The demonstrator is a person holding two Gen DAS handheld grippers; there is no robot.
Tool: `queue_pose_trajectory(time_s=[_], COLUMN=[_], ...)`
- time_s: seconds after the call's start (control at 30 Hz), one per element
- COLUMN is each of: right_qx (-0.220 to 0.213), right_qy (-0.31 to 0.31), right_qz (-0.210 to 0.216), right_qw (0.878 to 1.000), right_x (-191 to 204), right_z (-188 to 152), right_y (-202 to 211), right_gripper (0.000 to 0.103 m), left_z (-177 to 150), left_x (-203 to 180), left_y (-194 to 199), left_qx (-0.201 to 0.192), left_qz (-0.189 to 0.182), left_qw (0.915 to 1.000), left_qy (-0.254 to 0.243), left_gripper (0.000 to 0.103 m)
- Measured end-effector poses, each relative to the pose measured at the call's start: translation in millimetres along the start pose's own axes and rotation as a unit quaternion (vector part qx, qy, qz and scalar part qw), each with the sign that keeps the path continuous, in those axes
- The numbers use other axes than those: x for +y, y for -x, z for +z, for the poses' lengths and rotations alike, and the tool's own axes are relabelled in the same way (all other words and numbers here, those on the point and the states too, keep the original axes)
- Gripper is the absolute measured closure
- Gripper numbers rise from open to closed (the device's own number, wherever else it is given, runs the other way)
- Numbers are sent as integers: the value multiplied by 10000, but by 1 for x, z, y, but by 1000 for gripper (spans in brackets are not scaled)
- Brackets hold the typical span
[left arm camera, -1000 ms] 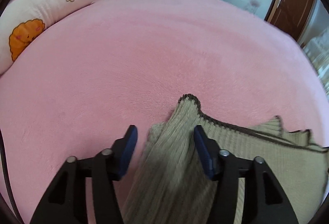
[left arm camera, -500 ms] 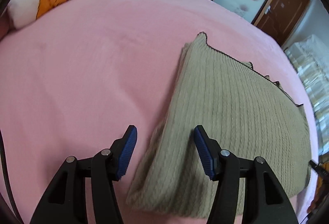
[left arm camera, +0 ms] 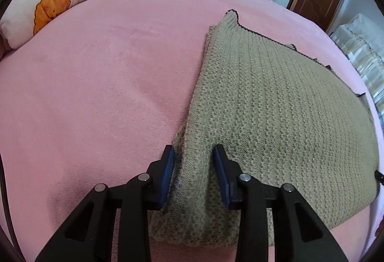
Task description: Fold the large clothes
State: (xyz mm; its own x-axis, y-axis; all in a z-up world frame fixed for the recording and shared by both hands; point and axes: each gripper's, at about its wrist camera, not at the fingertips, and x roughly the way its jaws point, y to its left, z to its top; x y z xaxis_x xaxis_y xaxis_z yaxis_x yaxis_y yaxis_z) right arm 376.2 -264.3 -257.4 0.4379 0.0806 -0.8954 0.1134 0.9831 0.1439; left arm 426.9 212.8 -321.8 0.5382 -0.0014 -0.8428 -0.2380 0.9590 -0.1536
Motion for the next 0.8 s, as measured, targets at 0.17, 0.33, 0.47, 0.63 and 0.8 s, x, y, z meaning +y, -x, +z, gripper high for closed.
queue_pose_trajectory(time_s=[0.17, 0.33, 0.47, 0.63, 0.8], right_qx=[-218, -721, -941, -1028, -1122], right_qy=[-14, 145, 337, 341, 381], right_qz=[-163, -149, -45, 287, 535], right_qw=[9996, 9972, 9950, 9937, 9915], right_x=[4, 15, 34, 59, 79], right_z=[-2, -17, -34, -57, -88], right_y=[22, 59, 79, 93, 111], right_gripper=[76, 71, 71, 71, 71], left_z=[-2, -20, -39, -69, -84], left_x=[34, 43, 37, 25, -4], left_y=[19, 54, 77, 101, 126], left_qx=[187, 28, 51, 115, 58], left_qz=[-310, -610, -819, -920, -623], left_qw=[9960, 9909, 9882, 9848, 9928], left_qy=[813, 1196, 1295, 1470, 1026], left_gripper=[38, 37, 36, 36, 35])
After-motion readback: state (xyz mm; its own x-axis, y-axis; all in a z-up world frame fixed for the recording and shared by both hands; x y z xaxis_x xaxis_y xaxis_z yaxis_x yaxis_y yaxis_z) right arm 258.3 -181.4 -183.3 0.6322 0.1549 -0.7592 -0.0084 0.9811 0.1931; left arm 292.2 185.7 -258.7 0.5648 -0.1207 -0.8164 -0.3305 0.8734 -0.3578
